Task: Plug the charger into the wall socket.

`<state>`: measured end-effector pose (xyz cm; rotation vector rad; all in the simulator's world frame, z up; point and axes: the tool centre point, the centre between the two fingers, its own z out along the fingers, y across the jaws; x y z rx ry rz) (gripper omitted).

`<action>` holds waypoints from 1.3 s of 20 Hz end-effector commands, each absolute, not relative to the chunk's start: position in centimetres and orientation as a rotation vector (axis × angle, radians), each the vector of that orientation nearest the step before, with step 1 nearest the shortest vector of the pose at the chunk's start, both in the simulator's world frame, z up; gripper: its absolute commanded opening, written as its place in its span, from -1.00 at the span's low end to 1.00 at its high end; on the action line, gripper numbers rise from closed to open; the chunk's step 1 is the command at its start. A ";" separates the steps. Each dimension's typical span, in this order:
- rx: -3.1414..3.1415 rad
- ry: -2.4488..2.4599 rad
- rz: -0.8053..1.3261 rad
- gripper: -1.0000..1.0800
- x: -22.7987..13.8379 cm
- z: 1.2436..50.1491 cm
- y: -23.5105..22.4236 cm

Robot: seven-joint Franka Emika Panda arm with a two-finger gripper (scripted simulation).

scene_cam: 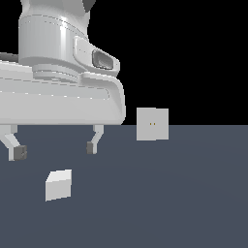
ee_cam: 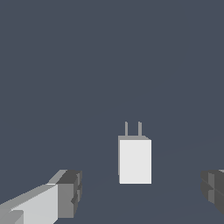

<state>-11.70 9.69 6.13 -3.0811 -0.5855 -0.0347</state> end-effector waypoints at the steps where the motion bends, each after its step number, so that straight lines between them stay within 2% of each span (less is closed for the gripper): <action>1: -3.083 -0.579 -0.035 0.92 -11.6 6.2 9.6; 22: -3.084 -0.579 -0.035 0.92 -11.6 1.2 9.5; 23: -3.084 -0.579 -0.035 -1.00 -11.6 1.2 9.5; 26: -3.084 -0.579 -0.035 -1.00 -11.6 1.2 9.5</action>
